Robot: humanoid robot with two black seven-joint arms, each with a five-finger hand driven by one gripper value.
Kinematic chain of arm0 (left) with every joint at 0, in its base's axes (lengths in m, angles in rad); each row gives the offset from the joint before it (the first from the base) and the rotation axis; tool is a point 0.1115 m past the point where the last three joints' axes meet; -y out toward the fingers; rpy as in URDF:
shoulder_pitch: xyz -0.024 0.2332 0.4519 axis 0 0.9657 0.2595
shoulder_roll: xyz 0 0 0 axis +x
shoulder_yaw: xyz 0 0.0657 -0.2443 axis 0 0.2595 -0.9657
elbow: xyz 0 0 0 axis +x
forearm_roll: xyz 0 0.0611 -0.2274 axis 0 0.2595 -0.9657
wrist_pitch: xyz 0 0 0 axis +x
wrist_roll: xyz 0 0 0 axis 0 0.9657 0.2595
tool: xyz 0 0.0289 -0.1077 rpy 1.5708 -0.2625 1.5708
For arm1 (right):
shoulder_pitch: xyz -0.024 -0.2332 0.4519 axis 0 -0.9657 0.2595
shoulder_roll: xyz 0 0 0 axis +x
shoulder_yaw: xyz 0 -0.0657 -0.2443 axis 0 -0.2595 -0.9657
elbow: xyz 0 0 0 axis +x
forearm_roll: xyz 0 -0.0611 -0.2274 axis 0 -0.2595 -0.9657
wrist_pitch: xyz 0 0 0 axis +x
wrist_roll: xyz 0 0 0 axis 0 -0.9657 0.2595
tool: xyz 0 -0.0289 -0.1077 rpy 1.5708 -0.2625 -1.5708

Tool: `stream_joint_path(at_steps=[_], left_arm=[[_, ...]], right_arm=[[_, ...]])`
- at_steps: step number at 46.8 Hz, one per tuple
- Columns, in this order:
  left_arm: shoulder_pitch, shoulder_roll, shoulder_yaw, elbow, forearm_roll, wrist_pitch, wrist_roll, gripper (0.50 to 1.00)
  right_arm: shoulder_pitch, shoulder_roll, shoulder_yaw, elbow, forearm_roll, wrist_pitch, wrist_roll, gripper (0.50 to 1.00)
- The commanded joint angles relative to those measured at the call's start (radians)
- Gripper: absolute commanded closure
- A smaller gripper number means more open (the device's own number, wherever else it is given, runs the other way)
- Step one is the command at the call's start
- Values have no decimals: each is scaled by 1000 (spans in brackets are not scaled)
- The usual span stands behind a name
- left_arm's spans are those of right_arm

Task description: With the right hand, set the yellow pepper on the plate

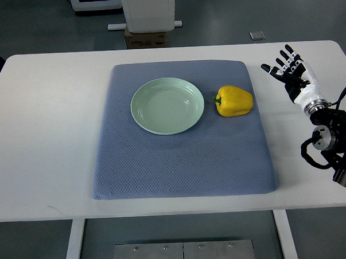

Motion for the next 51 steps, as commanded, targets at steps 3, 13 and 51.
stream_joint_path(at_steps=[3,13,51], left_arm=[[-1,0,0,0,0,0,0,500],[-1,0,0,0,0,1,0,500],[-1,0,0,0,0,0,0,500]], right_arm=[[3,-7,-1,0,0,-2,3,500],[26,-30,-4,35,-2,5,-20,500],[89,-198,-90,225,-228,5,42,500]])
